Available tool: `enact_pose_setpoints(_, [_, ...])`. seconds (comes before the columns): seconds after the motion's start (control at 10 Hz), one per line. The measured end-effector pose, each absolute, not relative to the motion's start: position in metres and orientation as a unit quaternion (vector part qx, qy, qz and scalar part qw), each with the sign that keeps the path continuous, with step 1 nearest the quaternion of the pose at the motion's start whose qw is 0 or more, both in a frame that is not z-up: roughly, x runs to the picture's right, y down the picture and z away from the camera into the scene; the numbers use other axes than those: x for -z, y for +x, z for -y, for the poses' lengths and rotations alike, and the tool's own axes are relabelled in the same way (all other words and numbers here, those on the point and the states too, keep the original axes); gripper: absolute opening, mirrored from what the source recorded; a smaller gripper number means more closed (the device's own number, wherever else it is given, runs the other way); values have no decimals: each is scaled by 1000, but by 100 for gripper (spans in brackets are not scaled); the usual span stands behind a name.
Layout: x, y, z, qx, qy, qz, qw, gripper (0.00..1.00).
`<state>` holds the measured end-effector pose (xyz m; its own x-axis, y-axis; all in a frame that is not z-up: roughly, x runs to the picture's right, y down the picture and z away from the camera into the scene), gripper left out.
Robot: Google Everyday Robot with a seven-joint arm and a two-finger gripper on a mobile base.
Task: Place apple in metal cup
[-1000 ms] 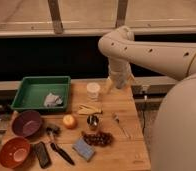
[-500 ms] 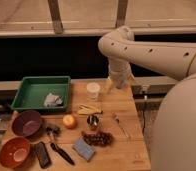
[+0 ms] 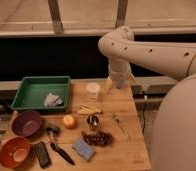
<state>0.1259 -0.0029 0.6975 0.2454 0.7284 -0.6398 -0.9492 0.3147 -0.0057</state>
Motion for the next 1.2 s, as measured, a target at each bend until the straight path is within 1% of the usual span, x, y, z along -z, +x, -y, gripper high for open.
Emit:
enact_pose_setpoints(0.3, [-697, 125, 3, -549, -201, -272, 764, 80])
enact_pose_setpoints(0.5, [-690, 109, 4, -528, -201, -240, 789, 80])
enact_pose_setpoints(0.6, [-686, 91, 2, -514, -202, -220, 804, 80])
enact_pose_setpoints(1.0, [-661, -32, -1, -426, -217, -106, 872, 80])
enact_pose_setpoints(1.2, [-657, -43, -3, -414, -220, -97, 878, 80])
